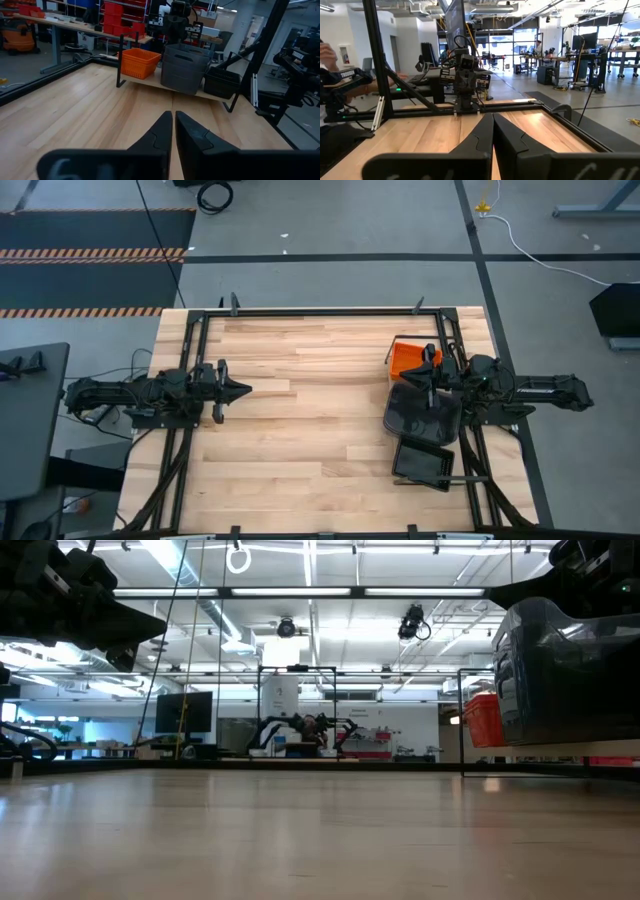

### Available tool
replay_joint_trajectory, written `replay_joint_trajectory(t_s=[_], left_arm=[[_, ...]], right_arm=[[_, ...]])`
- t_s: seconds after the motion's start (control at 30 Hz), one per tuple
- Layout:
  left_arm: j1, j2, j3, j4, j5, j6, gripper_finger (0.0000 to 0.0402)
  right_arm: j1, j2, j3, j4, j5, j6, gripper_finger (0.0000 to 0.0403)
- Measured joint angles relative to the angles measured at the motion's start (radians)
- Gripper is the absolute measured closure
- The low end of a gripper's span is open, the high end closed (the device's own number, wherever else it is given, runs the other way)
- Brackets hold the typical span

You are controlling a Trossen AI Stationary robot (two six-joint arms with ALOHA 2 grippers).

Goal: Stack baskets on shelf by color
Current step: Return to Home Position

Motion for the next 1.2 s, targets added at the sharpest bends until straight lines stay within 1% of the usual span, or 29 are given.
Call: replay_joint_trajectory(t_s=[0.3, 0.6, 0.9, 1.2], left_arm=[[0.0, 0.0, 0.0, 0.0, 0.0, 0.0, 0.0383], [0.0, 0.0, 0.0, 0.0, 0.0, 0.0, 0.0373], [0.0, 0.0, 0.0, 0.0, 0.0, 0.0, 0.0381], [0.0, 0.0, 0.0, 0.0, 0.0, -0.001, 0.037]], right_arm=[[0.0, 0.0, 0.0, 0.0, 0.0, 0.0, 0.0386], [0.0, 0.0, 0.0, 0.0, 0.0, 0.0, 0.0386], [0.0, 0.0, 0.0, 0.0, 0.0, 0.0, 0.0386], [0.0, 0.0, 0.0, 0.0, 0.0, 0.0, 0.0386]])
